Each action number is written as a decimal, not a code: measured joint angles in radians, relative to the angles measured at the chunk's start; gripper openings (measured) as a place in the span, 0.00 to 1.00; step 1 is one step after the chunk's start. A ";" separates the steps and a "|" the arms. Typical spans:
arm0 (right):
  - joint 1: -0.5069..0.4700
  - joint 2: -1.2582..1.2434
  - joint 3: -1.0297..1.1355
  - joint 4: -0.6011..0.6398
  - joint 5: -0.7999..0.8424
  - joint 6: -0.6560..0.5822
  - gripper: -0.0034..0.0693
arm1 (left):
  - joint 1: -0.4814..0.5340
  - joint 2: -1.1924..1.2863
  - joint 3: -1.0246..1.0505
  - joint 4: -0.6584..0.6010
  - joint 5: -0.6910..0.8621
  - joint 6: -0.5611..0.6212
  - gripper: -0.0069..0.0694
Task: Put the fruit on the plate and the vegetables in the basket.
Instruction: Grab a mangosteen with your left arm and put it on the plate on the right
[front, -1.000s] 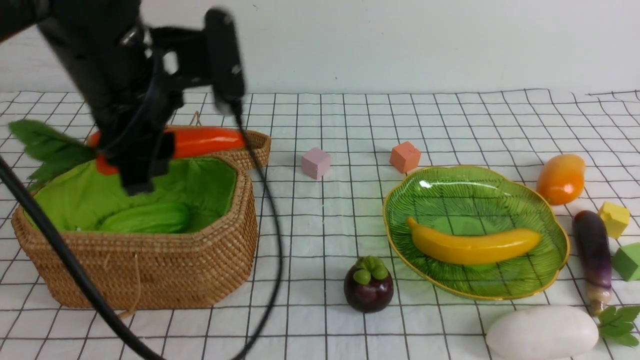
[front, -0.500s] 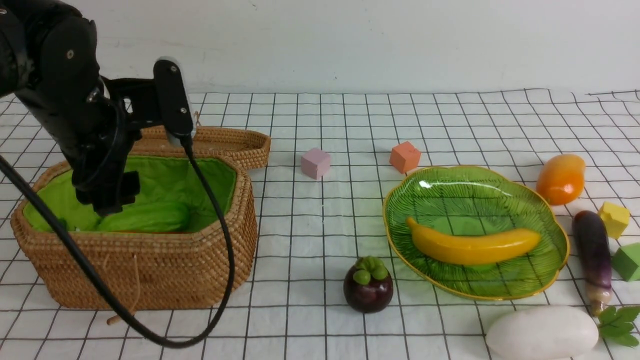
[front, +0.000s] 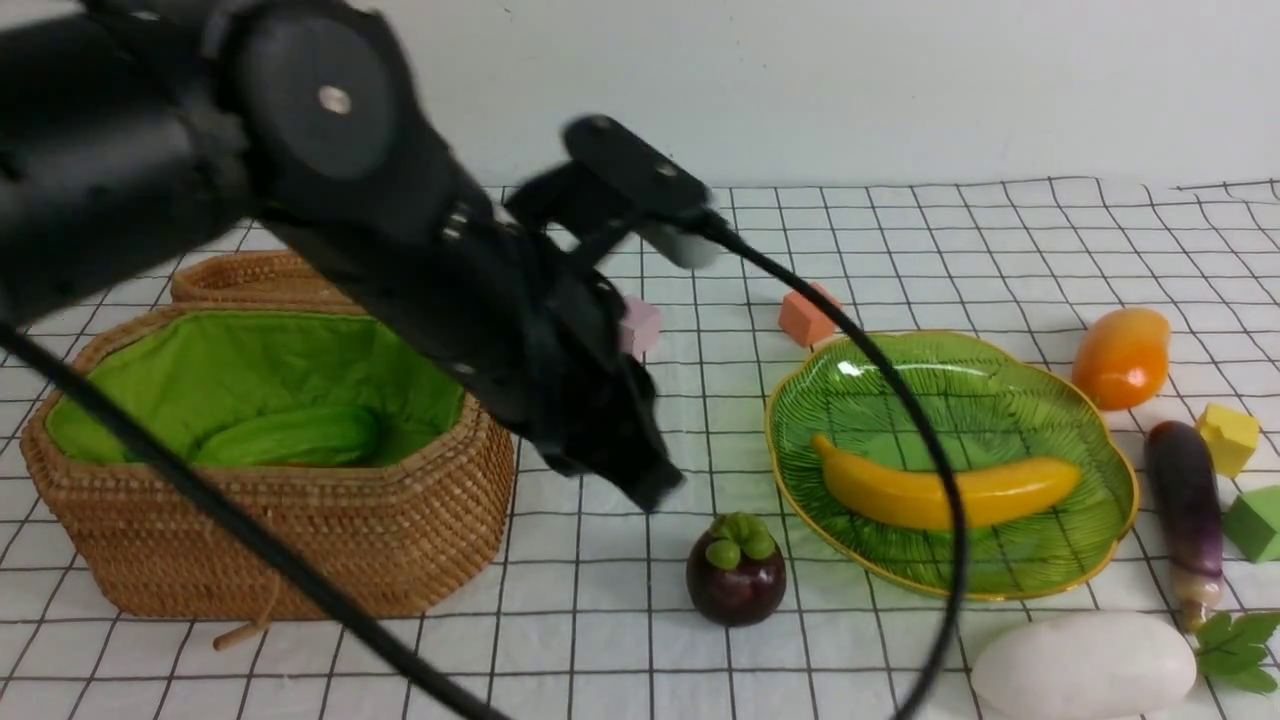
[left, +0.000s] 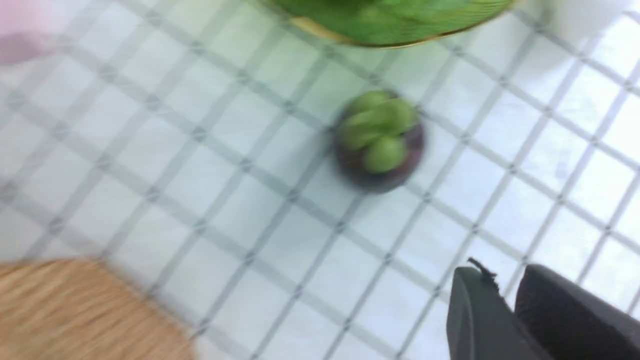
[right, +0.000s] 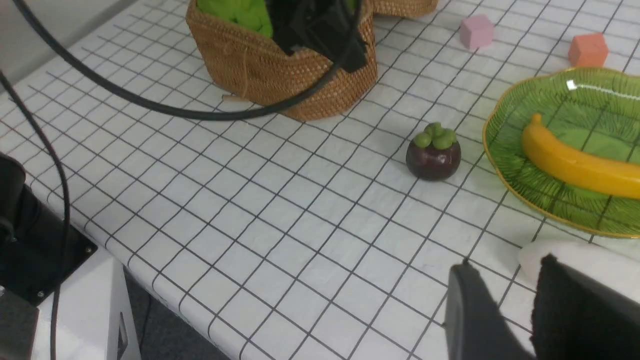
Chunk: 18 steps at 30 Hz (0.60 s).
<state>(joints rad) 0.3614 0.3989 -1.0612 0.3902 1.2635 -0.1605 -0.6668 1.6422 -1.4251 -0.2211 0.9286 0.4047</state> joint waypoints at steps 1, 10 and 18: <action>0.000 0.000 0.000 0.000 0.000 0.001 0.34 | -0.005 0.000 -0.004 0.000 0.000 -0.003 0.28; 0.000 0.000 0.000 0.047 0.000 0.005 0.35 | -0.068 0.316 -0.129 0.112 -0.089 -0.040 0.89; 0.000 0.000 0.000 0.070 0.000 0.008 0.35 | -0.068 0.432 -0.138 0.160 -0.198 -0.040 0.89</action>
<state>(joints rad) 0.3614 0.3989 -1.0612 0.4600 1.2635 -0.1523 -0.7352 2.0742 -1.5629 -0.0613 0.7302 0.3650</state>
